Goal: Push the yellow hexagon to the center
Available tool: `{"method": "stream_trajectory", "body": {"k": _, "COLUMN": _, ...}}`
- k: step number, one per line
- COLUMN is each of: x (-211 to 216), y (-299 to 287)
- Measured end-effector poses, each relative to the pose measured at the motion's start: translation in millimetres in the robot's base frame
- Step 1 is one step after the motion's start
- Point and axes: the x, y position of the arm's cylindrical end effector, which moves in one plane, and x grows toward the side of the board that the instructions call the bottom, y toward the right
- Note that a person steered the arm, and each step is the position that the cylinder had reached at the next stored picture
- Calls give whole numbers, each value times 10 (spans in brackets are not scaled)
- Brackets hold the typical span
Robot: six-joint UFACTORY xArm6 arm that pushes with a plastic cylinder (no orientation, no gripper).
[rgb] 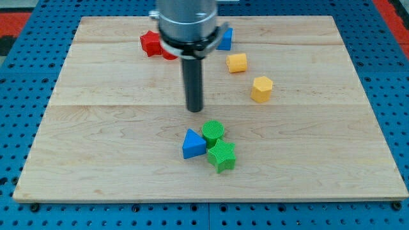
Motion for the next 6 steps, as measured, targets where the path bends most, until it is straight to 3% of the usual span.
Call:
{"method": "stream_trajectory", "body": {"k": 2, "x": 553, "y": 63}}
{"method": "stream_trajectory", "body": {"k": 3, "x": 485, "y": -25}}
{"method": "stream_trajectory", "body": {"k": 5, "x": -83, "y": 1283}}
{"method": "stream_trajectory", "body": {"k": 6, "x": -578, "y": 1148}}
